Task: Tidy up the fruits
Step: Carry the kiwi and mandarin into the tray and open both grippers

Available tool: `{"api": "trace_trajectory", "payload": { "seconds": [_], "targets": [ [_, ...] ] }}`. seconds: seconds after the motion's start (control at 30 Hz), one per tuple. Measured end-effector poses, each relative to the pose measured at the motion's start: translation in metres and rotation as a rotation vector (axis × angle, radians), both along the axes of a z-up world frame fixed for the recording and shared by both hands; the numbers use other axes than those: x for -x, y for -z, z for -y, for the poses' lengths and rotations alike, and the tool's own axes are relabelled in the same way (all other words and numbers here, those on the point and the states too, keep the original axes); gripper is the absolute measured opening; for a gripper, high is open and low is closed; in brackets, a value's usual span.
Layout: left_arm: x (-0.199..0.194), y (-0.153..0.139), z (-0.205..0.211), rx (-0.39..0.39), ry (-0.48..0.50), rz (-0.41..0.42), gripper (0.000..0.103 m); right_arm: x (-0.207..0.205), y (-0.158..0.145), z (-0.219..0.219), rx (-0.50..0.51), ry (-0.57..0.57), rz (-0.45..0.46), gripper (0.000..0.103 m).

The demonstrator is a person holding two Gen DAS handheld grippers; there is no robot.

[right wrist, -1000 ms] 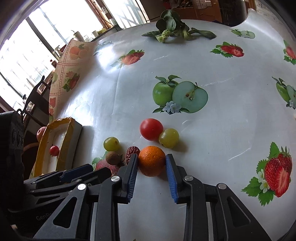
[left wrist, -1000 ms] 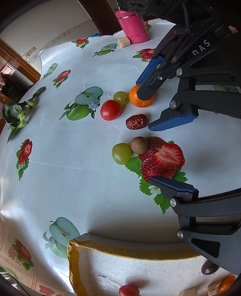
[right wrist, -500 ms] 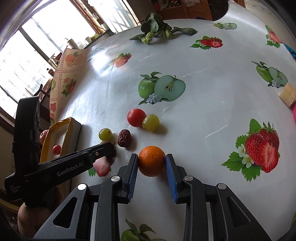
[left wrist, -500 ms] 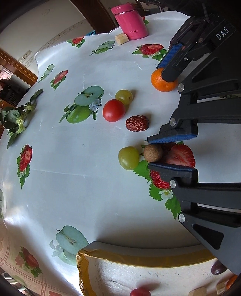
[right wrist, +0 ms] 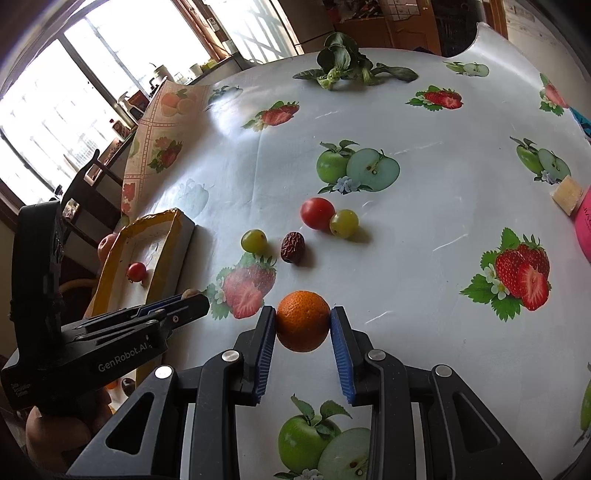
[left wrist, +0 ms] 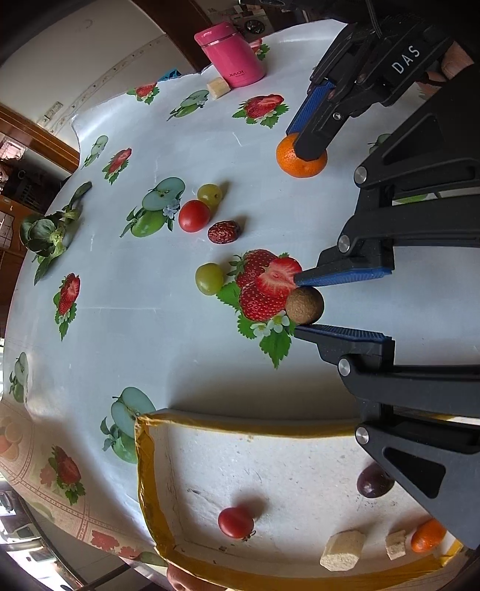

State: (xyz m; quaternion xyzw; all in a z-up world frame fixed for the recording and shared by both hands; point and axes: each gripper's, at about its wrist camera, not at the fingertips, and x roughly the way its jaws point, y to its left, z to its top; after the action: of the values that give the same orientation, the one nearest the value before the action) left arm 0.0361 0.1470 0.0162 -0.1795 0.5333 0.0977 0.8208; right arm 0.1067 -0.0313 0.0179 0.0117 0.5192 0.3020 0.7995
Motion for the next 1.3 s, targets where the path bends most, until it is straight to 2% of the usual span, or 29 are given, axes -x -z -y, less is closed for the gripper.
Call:
{"api": "trace_trajectory", "payload": {
  "seconds": [0.37,0.7,1.3],
  "targets": [
    [0.045,-0.014,-0.011,-0.032,-0.012,0.007,0.018,0.039,-0.021,-0.028,0.017,-0.104,0.035,0.031],
    [0.078,-0.02,-0.035,-0.039,-0.053,0.013,0.018,0.07,-0.027,-0.06,0.027,-0.184,0.041,0.031],
    [0.103,-0.025,-0.067,-0.046,-0.101,0.018,0.018,0.096,-0.034,-0.108,0.025,-0.271,0.055,0.031]
  ]
}}
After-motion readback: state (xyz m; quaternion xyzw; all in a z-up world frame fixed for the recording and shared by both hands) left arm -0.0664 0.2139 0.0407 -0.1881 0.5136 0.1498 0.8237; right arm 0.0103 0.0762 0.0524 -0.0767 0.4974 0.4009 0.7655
